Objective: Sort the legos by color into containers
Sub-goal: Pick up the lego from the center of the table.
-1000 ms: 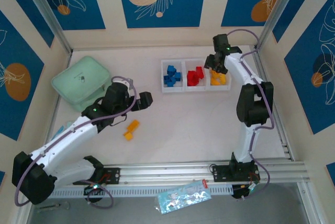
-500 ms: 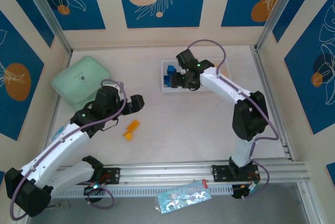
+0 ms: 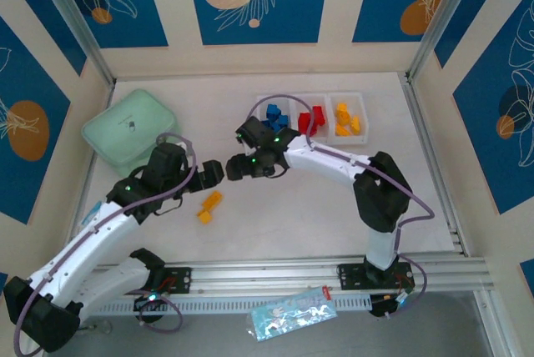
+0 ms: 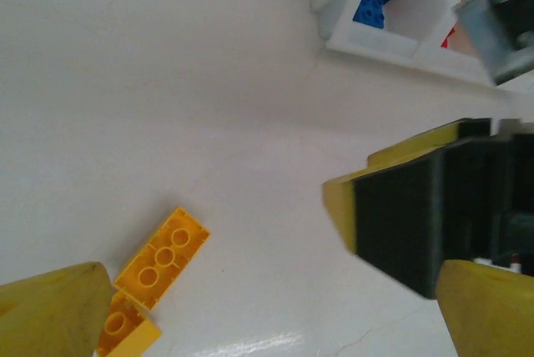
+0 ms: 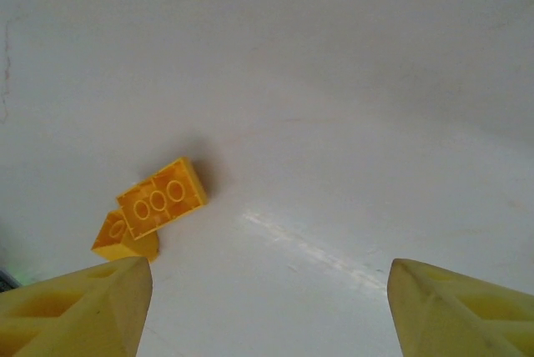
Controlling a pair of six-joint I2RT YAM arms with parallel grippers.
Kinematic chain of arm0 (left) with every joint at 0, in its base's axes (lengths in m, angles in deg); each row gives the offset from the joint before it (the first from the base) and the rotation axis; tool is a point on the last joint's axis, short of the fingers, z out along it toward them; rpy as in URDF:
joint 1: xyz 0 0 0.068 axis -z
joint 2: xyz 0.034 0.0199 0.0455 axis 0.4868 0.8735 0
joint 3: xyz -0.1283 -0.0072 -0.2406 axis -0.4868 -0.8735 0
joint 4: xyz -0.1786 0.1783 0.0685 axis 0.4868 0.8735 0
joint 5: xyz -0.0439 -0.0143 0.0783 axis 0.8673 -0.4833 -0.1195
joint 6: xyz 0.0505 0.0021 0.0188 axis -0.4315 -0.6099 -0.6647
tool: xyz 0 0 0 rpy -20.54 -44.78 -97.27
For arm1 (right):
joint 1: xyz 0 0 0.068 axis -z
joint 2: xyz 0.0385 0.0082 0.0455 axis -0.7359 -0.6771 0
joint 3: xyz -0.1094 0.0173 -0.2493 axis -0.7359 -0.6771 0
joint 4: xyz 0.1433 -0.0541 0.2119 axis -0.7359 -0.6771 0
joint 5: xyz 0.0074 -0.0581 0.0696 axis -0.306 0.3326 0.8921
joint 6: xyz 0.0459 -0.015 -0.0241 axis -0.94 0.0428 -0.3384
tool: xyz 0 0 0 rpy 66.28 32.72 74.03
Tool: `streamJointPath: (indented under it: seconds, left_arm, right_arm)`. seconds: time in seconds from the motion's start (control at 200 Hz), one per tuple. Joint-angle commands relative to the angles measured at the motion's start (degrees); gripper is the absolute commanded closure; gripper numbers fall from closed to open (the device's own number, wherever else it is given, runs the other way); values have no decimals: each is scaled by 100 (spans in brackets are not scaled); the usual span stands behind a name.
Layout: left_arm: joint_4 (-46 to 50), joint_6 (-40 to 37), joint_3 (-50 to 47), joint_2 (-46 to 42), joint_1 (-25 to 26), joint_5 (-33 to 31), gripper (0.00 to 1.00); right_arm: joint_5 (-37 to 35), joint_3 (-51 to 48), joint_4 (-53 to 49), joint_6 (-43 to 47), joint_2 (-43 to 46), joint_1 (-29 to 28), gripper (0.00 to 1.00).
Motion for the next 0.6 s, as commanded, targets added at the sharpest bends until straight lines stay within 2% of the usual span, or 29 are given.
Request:
streamJointPath:
  seconds: [0.0, 0.155, 0.255, 0.36, 0.595]
  left_arm:
    - [287, 107, -157, -236, -73, -128, 1]
    - [455, 295, -315, -618, -77, -223, 1]
    - [596, 406, -414, -950, -77, -351, 1]
    - [814, 454, -419, -1243, -77, -528, 1]
    - [1211, 467, -363, -1708, -77, -692, 1]
  right_arm:
    - [190, -105, 227, -466, -200, -238, 24]
    - [189, -27, 291, -1036, -503, -519, 24]
    - [-146, 250, 70, -1280, -738, -712, 24]
    - [-192, 338, 212, -1571, -931, -828, 24]
    - [-541, 980, -54, -1770, -1526, -1073, 22]
